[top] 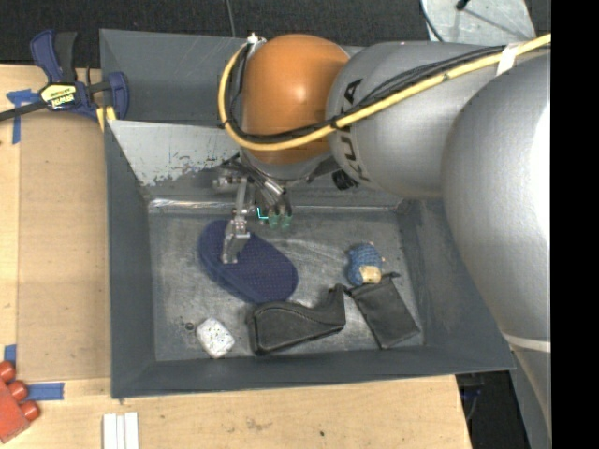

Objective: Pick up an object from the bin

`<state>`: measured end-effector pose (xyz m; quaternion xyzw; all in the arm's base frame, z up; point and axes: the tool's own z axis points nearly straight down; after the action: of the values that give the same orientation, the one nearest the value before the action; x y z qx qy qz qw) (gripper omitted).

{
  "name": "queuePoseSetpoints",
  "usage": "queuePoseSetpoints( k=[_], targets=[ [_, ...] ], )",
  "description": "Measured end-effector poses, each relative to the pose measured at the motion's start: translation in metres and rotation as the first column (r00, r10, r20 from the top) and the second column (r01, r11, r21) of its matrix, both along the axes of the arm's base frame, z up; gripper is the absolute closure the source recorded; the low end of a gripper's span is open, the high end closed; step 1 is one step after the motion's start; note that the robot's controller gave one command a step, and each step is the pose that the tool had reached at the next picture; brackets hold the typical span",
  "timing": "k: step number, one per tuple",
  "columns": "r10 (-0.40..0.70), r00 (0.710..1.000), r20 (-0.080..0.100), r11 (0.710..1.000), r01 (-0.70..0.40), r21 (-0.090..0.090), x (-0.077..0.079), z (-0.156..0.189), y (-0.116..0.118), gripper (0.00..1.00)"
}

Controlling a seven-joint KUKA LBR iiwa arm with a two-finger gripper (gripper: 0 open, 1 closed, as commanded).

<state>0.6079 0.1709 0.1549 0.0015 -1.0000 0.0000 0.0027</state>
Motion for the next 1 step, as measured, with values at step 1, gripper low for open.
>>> queuePoseSetpoints(
  k=[1],
  targets=[
    [0.12,0.993,0.019,0.993,-0.12,0.006,-0.0011,-0.0687,-0.0349,0.0]
  ],
)
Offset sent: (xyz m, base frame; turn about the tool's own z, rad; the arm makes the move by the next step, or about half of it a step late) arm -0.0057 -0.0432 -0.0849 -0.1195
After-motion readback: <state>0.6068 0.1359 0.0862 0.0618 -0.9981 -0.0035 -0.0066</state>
